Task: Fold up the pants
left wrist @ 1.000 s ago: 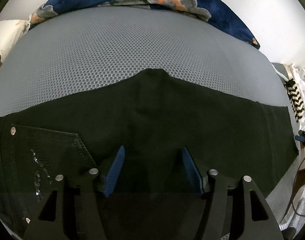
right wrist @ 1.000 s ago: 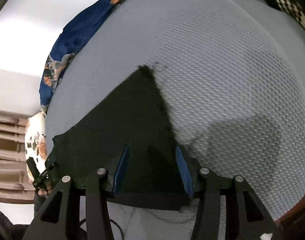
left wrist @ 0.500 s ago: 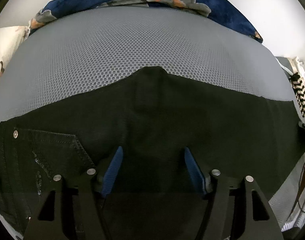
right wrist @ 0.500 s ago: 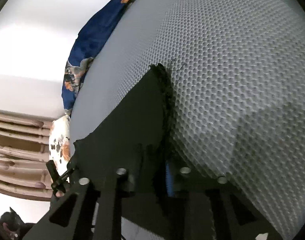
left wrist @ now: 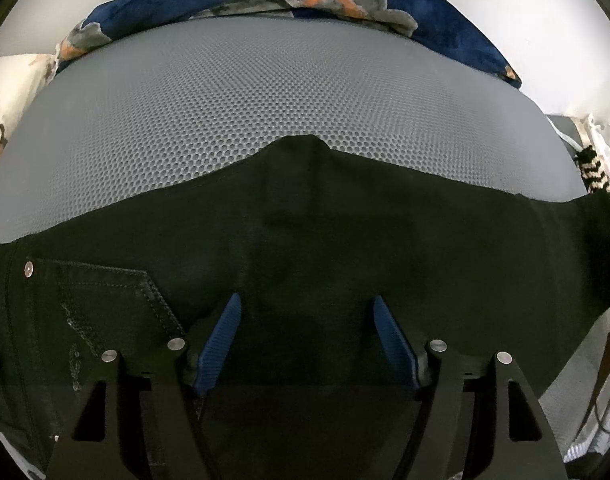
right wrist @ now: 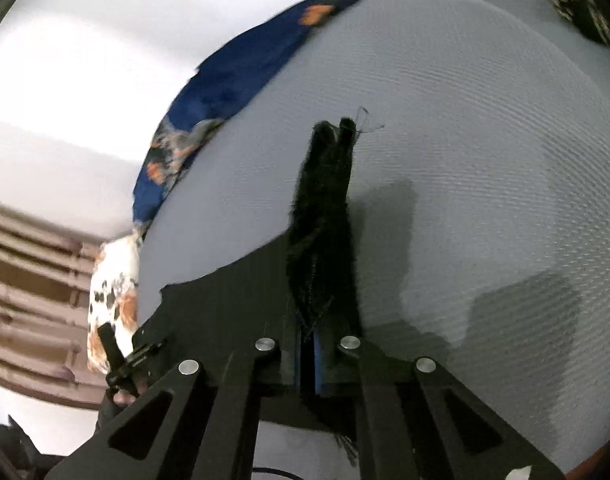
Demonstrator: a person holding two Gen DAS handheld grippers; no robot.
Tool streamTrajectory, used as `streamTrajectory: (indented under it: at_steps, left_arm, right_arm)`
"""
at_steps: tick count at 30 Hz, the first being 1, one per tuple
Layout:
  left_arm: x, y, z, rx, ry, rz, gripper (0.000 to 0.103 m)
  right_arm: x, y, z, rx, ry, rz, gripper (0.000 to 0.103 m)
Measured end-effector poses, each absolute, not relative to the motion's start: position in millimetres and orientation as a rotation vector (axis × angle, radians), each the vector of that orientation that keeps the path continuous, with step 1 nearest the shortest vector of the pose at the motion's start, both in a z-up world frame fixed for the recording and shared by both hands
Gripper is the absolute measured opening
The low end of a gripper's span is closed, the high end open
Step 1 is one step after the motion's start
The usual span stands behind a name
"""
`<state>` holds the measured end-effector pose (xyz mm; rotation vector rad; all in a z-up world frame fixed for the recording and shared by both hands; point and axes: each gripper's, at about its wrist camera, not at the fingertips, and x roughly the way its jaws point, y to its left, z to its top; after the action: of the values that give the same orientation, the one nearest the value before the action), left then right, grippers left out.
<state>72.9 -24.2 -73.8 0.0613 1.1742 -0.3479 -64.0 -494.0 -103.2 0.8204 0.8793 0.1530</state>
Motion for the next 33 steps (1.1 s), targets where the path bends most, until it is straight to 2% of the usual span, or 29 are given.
streamTrajectory:
  at_steps: [8,15,31,33]
  left_arm:
    - [61.3,-5.6,-62.6,0.014,1.126,-0.354,0.07]
    - [50.2,17.7,-42.0,-0.061,1.077,-0.395,0.07]
    - [34.3,52.5,-16.0,-0.156,1.044,-0.504,0.07]
    - [31.7,55.5,-15.1,-0.184,1.05,-0.53,0.07]
  right_arm:
    - [-29.3,-401.0,-66.0,0.721,0.936,0.228,0.006]
    - [14.5,-324.3,-60.5,0.646,0.991,0.334,0.005]
    - [78.7,-159.2,-125.9,0.367,1.211,0.465,0.006]
    - [80.8,-149.2,-130.4,0.332,1.215,0.45,0.009]
